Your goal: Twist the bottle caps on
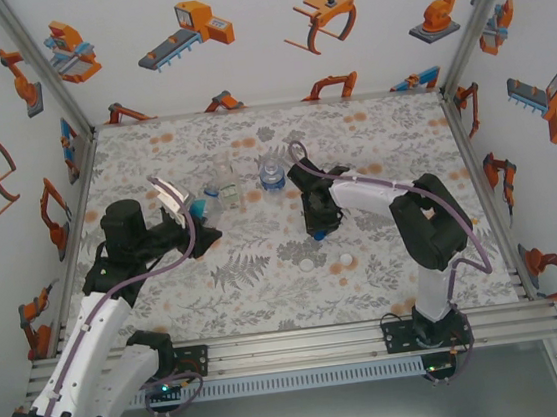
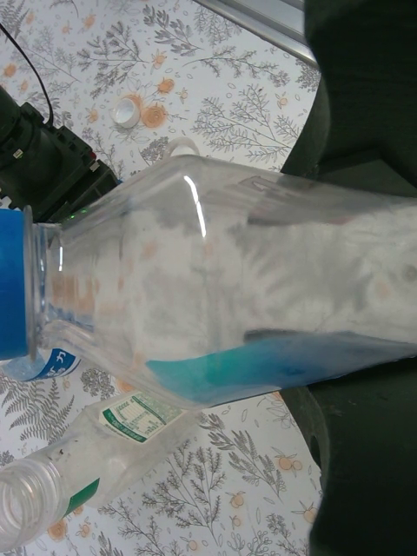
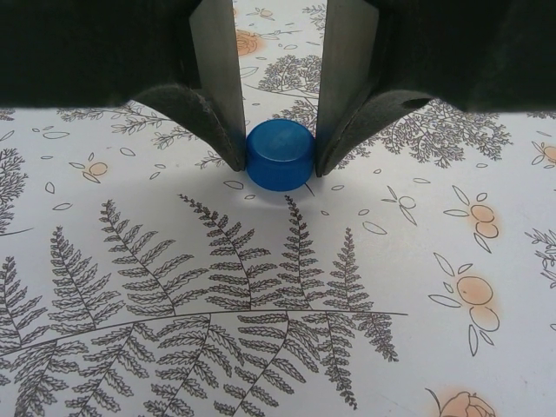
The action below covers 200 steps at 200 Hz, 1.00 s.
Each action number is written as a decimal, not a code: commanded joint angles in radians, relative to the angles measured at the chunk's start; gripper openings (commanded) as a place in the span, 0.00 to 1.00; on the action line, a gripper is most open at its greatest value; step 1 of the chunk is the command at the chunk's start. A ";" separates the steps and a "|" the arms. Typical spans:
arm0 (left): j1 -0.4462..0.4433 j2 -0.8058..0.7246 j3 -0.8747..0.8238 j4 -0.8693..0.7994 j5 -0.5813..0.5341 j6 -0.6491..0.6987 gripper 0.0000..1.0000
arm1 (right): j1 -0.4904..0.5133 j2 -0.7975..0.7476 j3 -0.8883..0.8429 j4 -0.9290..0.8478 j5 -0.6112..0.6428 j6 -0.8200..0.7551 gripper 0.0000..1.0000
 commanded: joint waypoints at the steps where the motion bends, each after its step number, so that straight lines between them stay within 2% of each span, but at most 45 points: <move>1: 0.003 -0.008 0.030 -0.007 0.024 0.001 0.03 | 0.007 -0.032 -0.006 -0.011 0.016 -0.004 0.26; 49: -0.019 0.009 0.030 -0.007 0.027 0.027 0.02 | 0.007 -0.214 -0.088 0.053 0.011 -0.045 0.19; 103: -0.103 0.063 0.101 -0.138 0.014 0.159 0.02 | 0.007 -0.506 -0.220 0.236 -0.167 -0.318 0.18; 127: -0.174 0.097 0.146 -0.211 0.007 0.280 0.01 | 0.007 -0.643 -0.298 0.376 -0.289 -0.436 0.10; 144: -0.226 0.124 0.172 -0.241 0.016 0.353 0.00 | 0.007 -0.718 -0.330 0.454 -0.445 -0.523 0.08; 169: -0.287 0.177 0.216 -0.299 0.011 0.423 0.00 | 0.007 -0.764 -0.277 0.409 -0.631 -0.661 0.06; 183: -0.326 0.210 0.237 -0.348 -0.017 0.485 0.00 | 0.008 -0.777 -0.238 0.372 -0.687 -0.720 0.06; 200: -0.366 0.249 0.264 -0.381 -0.065 0.495 0.00 | 0.013 -0.799 -0.213 0.337 -0.754 -0.808 0.07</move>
